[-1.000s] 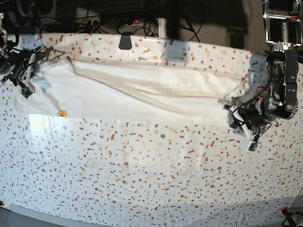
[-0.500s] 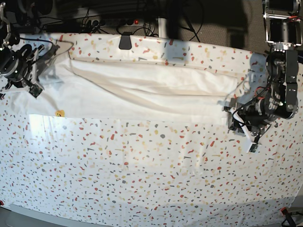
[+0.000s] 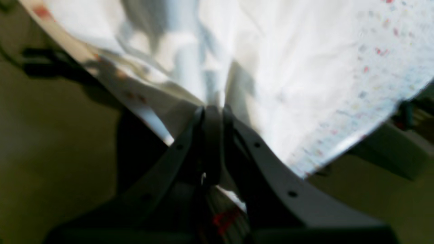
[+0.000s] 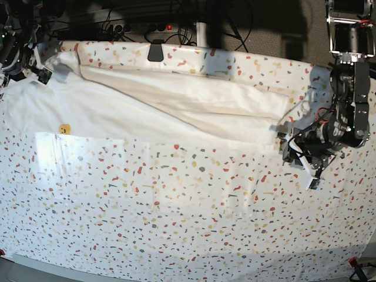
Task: Fold the T-shirt properly
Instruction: 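Grasp and lift the other band end with the left gripper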
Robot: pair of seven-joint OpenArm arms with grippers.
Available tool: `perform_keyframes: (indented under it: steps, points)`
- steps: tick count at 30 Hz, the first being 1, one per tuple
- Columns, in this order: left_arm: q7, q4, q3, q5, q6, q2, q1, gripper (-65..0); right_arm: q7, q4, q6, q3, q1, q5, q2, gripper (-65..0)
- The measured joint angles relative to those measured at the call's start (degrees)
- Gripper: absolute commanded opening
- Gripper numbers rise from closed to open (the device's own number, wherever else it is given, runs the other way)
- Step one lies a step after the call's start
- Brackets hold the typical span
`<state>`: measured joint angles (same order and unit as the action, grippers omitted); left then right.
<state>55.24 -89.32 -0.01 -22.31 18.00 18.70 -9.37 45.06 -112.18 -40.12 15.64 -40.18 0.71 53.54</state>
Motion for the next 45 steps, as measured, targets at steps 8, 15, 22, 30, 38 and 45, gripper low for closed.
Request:
perform_keyframes:
  steps: [8,15,22,30,38,45]
  points:
    - [1.1,0.0,0.0,-4.7,-0.3,0.0,0.0,-45.4,0.4,0.1,2.9,0.0,0.0,1.0,1.3,-65.0]
    - [1.4,-3.1,0.1,-16.3,7.7,-4.2,0.0,-45.4,0.4,1.4,2.9,0.0,0.0,1.1,1.3,-65.0]
    - [1.7,-3.4,9.4,6.8,12.0,-6.7,-1.1,-41.2,0.4,3.3,2.3,0.0,0.0,1.0,1.3,-65.0]
    - [1.6,-3.4,18.8,13.5,11.0,-3.3,-1.1,-40.8,0.2,3.5,2.3,0.0,0.0,1.1,1.2,-65.0]
    - [0.3,-3.1,18.8,13.9,9.5,-3.3,-0.9,-40.8,0.2,3.6,2.3,0.0,0.0,1.1,1.3,-65.0]
    - [0.3,-2.7,18.8,13.9,8.5,-3.3,-0.8,-40.8,0.2,3.6,2.3,0.0,0.0,1.1,1.3,-65.0]
